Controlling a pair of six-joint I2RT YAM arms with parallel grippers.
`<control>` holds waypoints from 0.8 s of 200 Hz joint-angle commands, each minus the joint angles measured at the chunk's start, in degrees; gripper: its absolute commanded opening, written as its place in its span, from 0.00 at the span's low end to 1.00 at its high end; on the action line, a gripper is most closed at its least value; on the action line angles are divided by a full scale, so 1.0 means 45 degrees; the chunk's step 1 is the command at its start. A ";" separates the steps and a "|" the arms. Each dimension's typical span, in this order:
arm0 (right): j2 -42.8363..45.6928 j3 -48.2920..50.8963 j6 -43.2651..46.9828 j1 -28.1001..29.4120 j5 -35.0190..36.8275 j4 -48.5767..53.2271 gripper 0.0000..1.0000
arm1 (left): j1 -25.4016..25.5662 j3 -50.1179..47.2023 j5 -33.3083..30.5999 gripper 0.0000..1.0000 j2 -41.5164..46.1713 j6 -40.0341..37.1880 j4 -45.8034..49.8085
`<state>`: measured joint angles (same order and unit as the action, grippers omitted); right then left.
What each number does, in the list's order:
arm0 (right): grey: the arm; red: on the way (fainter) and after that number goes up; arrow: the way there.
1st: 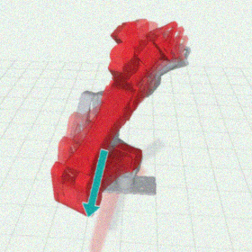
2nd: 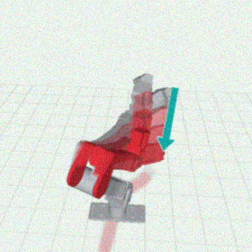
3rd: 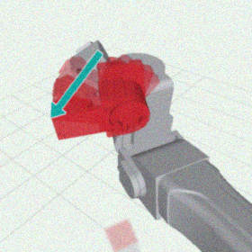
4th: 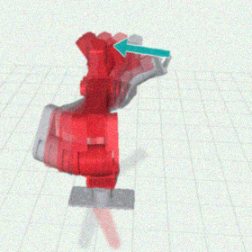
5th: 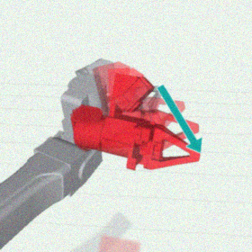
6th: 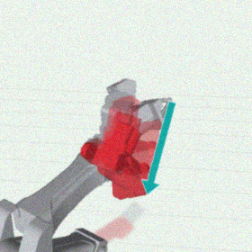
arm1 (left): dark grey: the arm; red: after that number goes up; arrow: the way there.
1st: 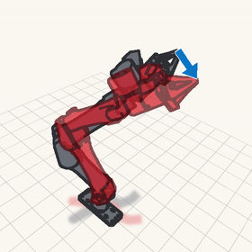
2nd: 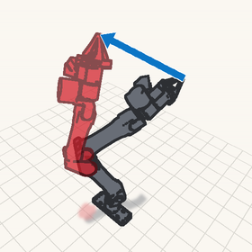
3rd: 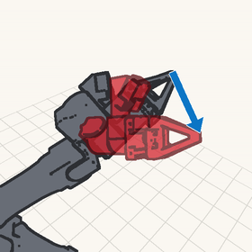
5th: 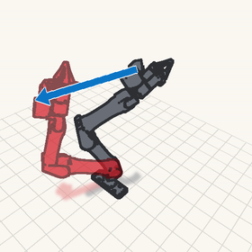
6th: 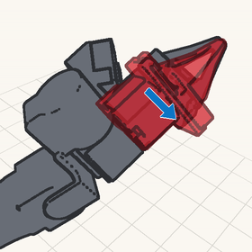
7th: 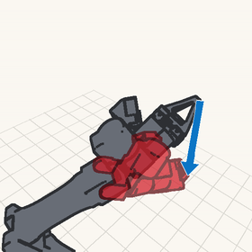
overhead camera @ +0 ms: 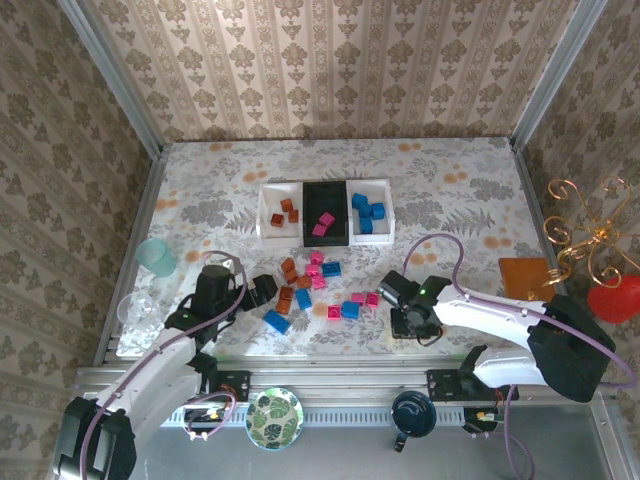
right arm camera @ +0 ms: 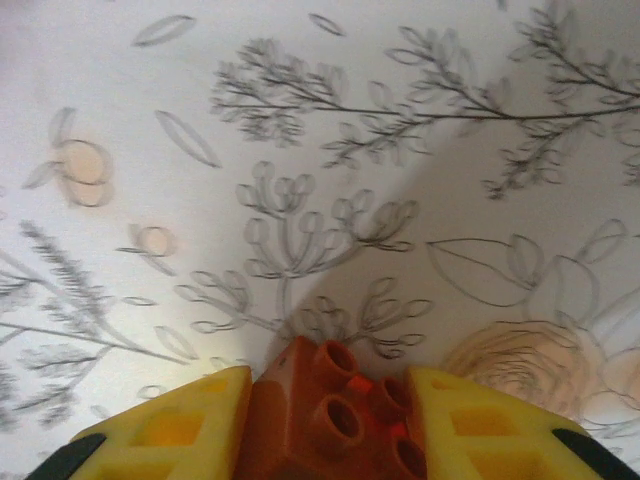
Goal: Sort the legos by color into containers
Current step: Pick up the lego from the bottom-center of the table, then place the lego in the container.
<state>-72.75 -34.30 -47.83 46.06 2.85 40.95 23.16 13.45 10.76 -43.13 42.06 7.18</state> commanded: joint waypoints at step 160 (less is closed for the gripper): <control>-1.1772 -1.7064 0.4371 -0.0565 0.0992 -0.3045 0.30 | -0.0111 0.0388 0.0232 1.00 0.0748 0.0292 0.0690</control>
<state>-120.33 -103.39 -28.73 43.38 4.21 25.80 23.14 13.47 10.76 -39.99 42.52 9.02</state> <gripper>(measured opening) 0.370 0.998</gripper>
